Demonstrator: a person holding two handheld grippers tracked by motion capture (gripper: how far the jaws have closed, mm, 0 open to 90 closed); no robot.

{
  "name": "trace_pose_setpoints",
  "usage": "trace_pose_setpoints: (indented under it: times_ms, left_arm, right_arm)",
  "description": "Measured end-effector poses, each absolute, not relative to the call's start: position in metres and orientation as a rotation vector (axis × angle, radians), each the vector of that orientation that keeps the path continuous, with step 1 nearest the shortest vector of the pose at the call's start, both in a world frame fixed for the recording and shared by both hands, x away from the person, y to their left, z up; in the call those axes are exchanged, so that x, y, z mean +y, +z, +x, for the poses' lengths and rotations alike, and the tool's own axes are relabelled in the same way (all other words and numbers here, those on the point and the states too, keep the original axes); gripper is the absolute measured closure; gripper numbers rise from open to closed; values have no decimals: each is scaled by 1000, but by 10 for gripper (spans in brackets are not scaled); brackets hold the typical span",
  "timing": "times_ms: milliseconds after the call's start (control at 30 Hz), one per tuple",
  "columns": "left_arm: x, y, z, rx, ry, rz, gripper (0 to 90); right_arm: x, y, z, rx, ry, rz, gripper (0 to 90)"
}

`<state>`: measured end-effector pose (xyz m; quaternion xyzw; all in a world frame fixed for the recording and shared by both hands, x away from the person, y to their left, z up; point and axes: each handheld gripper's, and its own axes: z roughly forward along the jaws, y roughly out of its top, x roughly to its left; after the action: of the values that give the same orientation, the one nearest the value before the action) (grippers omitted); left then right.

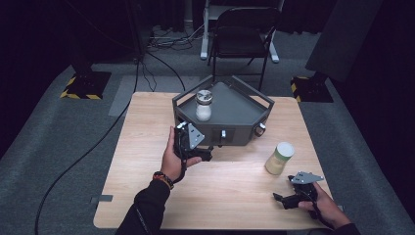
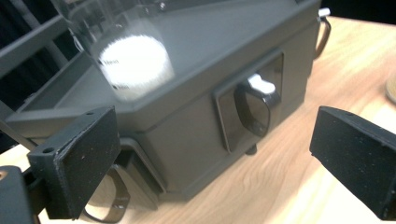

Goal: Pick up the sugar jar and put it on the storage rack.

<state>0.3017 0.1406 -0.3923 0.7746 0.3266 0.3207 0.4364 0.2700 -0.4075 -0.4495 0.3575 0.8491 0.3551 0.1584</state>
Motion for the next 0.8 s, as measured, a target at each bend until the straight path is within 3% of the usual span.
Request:
trace_pose_setpoints:
  times_ms: [800]
  left_arm:
    - [149,-426,275,737,773,2108,12]
  right_arm:
    - [-408,-450,270,2429,1016,1022,0]
